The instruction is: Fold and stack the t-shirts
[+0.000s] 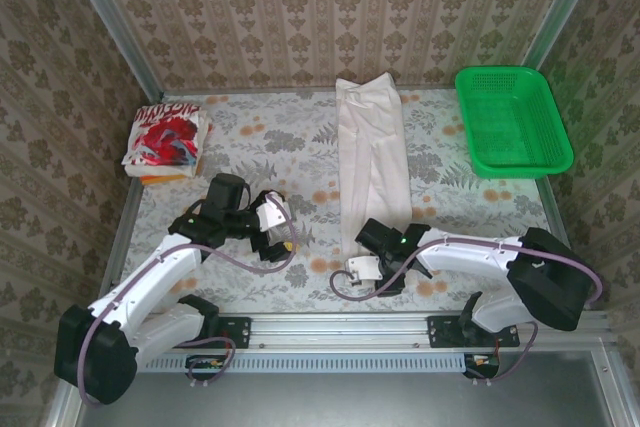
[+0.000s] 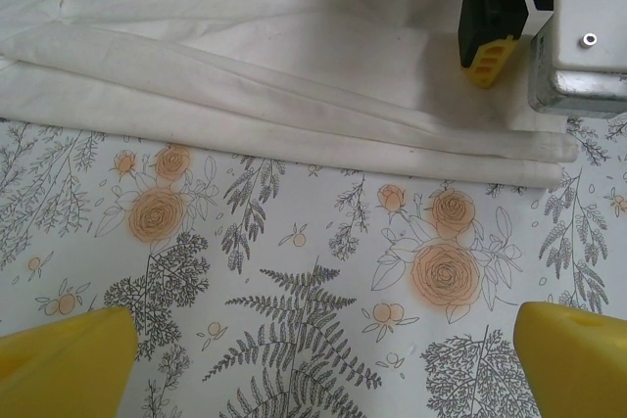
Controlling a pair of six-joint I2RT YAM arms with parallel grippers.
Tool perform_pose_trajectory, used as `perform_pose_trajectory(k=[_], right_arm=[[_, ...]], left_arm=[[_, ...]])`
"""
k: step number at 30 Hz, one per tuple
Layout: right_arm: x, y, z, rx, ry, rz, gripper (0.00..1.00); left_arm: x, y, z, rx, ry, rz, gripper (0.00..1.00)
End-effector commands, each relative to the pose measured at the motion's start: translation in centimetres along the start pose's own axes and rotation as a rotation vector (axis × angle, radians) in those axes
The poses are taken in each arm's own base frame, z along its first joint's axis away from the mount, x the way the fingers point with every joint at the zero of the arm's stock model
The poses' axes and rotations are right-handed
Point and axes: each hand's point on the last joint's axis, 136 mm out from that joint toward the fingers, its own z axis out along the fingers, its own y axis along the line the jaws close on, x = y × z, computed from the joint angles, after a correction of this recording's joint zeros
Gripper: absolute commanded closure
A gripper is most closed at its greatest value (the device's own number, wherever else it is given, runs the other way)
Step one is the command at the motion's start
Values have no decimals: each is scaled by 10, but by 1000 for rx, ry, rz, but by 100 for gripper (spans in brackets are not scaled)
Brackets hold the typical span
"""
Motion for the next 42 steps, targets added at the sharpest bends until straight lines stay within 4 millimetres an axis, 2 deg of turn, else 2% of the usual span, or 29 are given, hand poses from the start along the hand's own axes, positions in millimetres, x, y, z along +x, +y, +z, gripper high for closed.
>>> perform_pose_trajectory(k=[1,5,10,13,18,21,23,28,32,42], right_arm=[[16,6,11,-11,71,-15,51],[21,9,17,-15,96,-12,66],[17,10,14,-9,88,-35,99],[11,8,0,-5,72,-34,100],[-11,3,-48,22,-51,-45,100],[-11,-9,-64,28,-45,-49,100],[-8,-26,-68,57,-25,-55,100],[-3,-88,-82,154,-9,-47,100],[2,-136,-81,198,6,-34,100],[-10,-232,-96,293,-88,-26,100]], left_arm=[[-2,-5,-1,15,-12,24,0],[3,-1,-1,-11,10,22,0],[8,0,0,-13,39,12,0],[6,2,-1,-17,39,15,0],[0,2,-5,-31,22,34,0],[-3,2,-6,-35,10,45,0],[-2,3,-6,-36,6,53,0],[0,3,-4,-38,6,67,0],[2,3,-3,-41,7,64,0],[5,5,-2,-50,14,54,0]])
